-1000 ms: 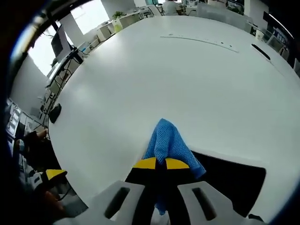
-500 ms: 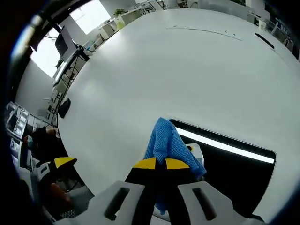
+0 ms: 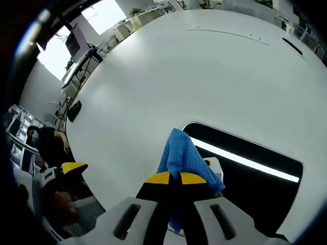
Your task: Wipe the mirror surface with the cleaning cloth until all visible marks leave the cleaned area.
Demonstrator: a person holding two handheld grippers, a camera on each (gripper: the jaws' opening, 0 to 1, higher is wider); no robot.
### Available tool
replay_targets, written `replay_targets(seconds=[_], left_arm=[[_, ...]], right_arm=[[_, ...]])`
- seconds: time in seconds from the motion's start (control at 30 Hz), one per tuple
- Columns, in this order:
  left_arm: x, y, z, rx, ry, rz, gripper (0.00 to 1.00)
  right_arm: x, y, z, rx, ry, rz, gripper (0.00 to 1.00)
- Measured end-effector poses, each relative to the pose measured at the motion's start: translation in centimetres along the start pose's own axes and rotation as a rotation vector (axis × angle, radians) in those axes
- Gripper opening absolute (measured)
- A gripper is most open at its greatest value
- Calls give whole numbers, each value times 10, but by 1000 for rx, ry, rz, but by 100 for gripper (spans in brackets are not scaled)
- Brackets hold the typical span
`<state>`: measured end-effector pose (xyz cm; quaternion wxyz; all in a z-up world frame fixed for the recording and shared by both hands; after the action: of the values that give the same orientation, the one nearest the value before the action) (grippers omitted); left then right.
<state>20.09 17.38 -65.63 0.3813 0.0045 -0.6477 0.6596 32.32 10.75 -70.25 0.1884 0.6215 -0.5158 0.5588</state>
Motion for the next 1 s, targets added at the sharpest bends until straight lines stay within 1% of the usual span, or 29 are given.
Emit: replay_targets(seconds=[0.03, 0.07, 0.13, 0.17, 0.23, 0.3, 0.47, 1.0], left_arm=[[0, 0, 0, -2, -1, 0, 99], [0, 0, -1, -2, -1, 1, 99], [0, -1, -4, -11, -26, 10, 99], [1, -3, -7, -19, -45, 27, 99], [1, -3, -6, -18, -38, 32, 99], [1, -2, -4, -21, -37, 21, 99], [2, -2, -4, -15, -34, 17, 99], [0, 0, -4, -12, -21, 9, 99]], right_arm=[[0, 0, 0, 53, -4, 14, 0], [0, 0, 0, 69, -7, 21, 0], [0, 0, 0, 51, -7, 20, 0], [0, 0, 0, 50, -10, 20, 0], [1, 1, 1, 30, -22, 18, 0], [2, 1, 2, 0, -29, 20, 0], [2, 0, 4, -21, -42, 24, 0], [8, 5, 21, -40, -48, 38, 0]])
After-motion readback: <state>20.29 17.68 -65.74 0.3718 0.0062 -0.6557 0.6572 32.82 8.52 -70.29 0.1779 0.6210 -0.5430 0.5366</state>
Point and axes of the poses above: the point that each gripper's makers call its tool centre point, and the gripper's own axes: x roughly backward along the fingers, z roughly to its right, y roughly out of its underside, the point moved 4 cm from there along x, roughly backward along the fingers, and after that the axes turned 5 degrees about -x, right-handed, at the moved point
